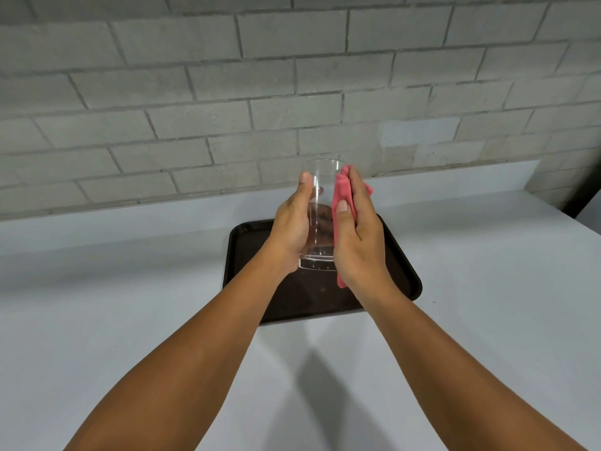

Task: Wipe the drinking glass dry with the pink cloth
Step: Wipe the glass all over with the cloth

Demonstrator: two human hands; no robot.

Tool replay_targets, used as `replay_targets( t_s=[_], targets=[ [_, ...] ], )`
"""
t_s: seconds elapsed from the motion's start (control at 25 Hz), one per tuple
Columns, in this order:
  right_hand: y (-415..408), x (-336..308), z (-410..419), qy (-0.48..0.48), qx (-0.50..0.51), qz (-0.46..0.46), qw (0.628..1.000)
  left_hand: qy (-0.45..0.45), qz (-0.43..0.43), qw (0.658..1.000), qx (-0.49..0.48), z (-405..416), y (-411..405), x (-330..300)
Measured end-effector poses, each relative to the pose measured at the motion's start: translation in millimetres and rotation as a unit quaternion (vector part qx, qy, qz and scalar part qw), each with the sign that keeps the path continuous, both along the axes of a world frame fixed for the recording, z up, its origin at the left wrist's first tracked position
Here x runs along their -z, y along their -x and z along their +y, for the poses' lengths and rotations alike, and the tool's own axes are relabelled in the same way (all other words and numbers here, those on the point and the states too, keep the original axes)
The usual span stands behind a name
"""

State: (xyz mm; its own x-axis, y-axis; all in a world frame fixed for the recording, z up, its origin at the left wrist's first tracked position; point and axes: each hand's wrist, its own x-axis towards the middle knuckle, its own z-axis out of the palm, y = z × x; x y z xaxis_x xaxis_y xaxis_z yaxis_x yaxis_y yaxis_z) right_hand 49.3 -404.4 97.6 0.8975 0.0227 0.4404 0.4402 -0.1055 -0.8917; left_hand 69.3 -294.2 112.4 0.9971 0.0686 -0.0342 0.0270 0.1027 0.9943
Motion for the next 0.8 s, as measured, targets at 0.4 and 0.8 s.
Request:
replay_targets(
  t_s=[0.4, 0.8],
  targets=[
    [-4, -8, 3, -0.03, 0.013, 0.031, 0.999, -0.103, -0.054, 0.993, -0.026, -7, 4, 2],
    [-20, -21, -16, -0.076, 0.013, 0.076, 0.994, 0.057, -0.016, 0.998, 0.019, -9, 16, 2]
  ],
)
